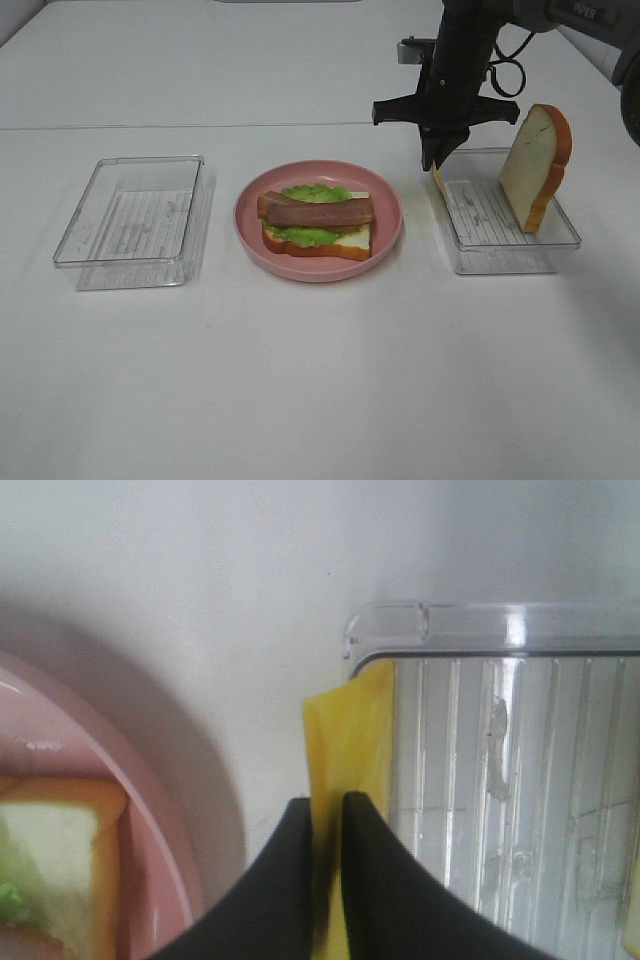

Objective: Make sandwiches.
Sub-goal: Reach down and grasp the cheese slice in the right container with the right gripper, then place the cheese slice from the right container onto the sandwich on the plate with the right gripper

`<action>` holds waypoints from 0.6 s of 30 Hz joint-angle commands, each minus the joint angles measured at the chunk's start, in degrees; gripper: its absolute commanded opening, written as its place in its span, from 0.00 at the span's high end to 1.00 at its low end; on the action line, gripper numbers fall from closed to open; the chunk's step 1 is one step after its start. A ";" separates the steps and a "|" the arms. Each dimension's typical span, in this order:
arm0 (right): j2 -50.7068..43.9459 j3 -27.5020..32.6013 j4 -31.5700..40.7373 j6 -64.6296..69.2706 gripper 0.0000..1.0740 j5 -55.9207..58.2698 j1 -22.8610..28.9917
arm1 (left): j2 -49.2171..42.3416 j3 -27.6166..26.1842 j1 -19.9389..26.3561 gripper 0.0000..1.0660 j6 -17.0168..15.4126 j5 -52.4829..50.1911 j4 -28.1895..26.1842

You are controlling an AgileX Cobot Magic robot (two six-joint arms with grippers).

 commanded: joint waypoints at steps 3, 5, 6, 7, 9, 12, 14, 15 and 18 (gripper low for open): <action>0.11 0.29 -0.34 -0.17 1.00 6.19 -0.29 | -1.15 0.17 0.23 0.06 -0.06 -0.17 -0.52; 0.11 0.29 -0.69 -0.17 1.00 6.19 -0.29 | -1.15 0.17 0.23 0.06 -0.06 -0.17 -0.52; 0.11 0.29 -0.69 -0.17 1.00 6.19 -0.29 | -1.15 0.17 0.23 0.06 -0.06 -0.17 -0.52; 0.11 0.29 -0.69 -0.17 1.00 6.19 -0.29 | -1.15 0.17 0.23 0.06 -0.06 -0.17 -0.52; 0.11 0.29 -0.69 -0.92 1.00 6.19 -0.29 | -1.15 0.17 0.23 0.06 -0.06 -0.17 -0.52; 0.06 0.29 -0.69 -1.09 1.00 6.19 -0.29 | -1.15 0.17 0.23 0.06 -0.06 -0.17 -0.52; -0.63 0.29 -0.69 -1.15 1.00 6.19 -0.29 | -1.15 0.17 0.23 0.06 -0.06 -0.17 -0.52; -0.63 0.29 -0.69 -1.15 1.00 6.19 -0.29 | -1.15 0.17 0.23 0.06 -0.06 -0.17 -0.52; -2.64 0.29 -0.63 -0.97 1.00 6.19 -0.29 | -1.15 0.17 0.23 0.06 -0.06 -0.17 -0.52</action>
